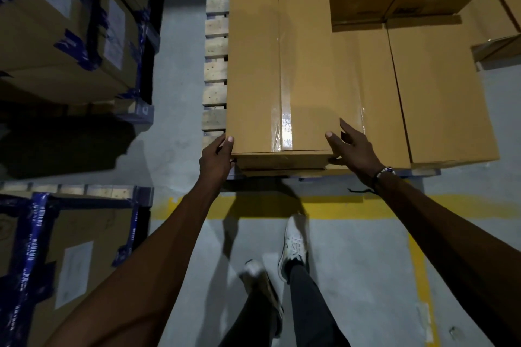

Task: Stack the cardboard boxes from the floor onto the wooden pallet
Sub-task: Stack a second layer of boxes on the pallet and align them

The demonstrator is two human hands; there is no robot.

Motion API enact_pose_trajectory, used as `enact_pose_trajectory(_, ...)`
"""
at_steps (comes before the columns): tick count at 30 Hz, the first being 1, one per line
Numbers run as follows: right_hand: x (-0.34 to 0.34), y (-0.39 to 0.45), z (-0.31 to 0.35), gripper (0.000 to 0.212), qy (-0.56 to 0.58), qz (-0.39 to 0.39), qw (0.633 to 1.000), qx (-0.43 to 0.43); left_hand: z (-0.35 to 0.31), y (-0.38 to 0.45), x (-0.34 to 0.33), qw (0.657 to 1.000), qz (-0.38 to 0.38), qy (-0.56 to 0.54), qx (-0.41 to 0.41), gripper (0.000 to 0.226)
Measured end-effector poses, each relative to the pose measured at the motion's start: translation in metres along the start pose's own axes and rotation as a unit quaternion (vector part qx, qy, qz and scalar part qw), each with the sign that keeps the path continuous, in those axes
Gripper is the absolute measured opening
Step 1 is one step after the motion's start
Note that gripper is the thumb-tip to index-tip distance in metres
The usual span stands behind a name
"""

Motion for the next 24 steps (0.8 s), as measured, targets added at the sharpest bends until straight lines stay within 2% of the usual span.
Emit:
enact_pose_trajectory(2, 0.001, 0.002, 0.0, 0.097, -0.006, 0.001, 1.0, -0.005, 0.0, 0.0, -0.002, 1.0, 0.002, -0.001, 0.005, 0.047)
enact_pose_trajectory(6, 0.001, 0.0, -0.002, 0.078, 0.008, 0.001, 1.0, -0.003, 0.002, -0.004, -0.005, 1.0, 0.01, -0.004, 0.002, 0.045)
enact_pose_trajectory(14, -0.001, -0.008, -0.003, 0.073, 0.028, -0.015, 0.999, -0.021, 0.001, -0.009, -0.007, 1.0, 0.02, 0.009, -0.001, 0.047)
enact_pose_trajectory(18, 0.0, -0.008, 0.0, 0.071, 0.015, -0.035, 0.999, -0.021, -0.001, -0.008, -0.003, 0.998, 0.005, 0.063, -0.003, 0.05)
enact_pose_trajectory(20, 0.002, -0.008, 0.006, 0.068, -0.011, -0.057, 0.998, -0.008, -0.009, -0.009, -0.002, 0.993, -0.016, 0.117, -0.025, 0.048)
enact_pose_trajectory(24, 0.013, -0.02, 0.025, 0.065, -0.041, -0.107, 0.993, 0.018, -0.045, -0.027, -0.004, 0.968, -0.055, 0.208, -0.128, 0.047)
Point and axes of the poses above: each hand's wrist, its own y-axis towards the middle knuckle, its own x-axis out of the back of the hand, z = x × y, the point moved 6 cm from there along y, towards the middle knuckle, and after that the axes turned 2 degrees about -y, right-handed, at the moved point
